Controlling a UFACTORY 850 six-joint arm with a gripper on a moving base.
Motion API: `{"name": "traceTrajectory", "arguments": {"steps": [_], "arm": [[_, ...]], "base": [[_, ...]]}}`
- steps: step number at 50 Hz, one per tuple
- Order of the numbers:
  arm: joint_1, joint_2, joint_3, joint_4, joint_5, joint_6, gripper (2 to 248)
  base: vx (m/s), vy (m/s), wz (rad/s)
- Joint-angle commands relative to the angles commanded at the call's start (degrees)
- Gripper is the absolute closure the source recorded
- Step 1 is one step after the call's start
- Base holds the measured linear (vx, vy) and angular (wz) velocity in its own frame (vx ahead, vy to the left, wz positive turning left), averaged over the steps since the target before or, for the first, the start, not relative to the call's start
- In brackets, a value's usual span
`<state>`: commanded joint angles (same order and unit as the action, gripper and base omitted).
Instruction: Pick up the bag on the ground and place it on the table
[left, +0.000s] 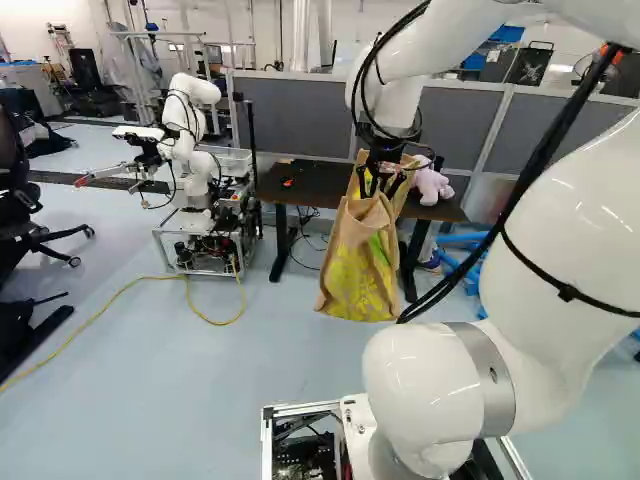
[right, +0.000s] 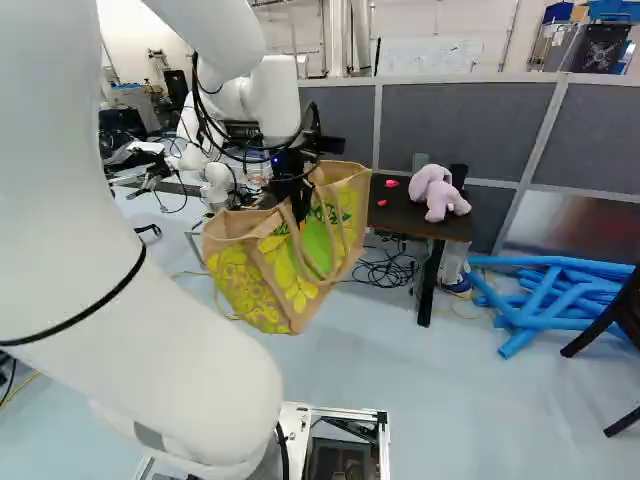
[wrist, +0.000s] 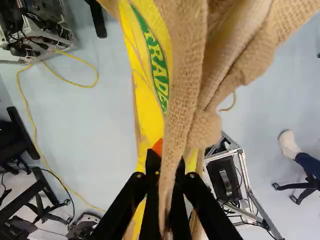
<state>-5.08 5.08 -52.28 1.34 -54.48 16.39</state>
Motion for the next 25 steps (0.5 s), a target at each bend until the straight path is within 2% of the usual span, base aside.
{"name": "traceTrajectory", "arguments": {"steps": [25], "arm": [[-0.74,0.97,-4.16,-1.90,-6.17,0.00,229]], "base": [[0.000,0.000,0.000]]}}
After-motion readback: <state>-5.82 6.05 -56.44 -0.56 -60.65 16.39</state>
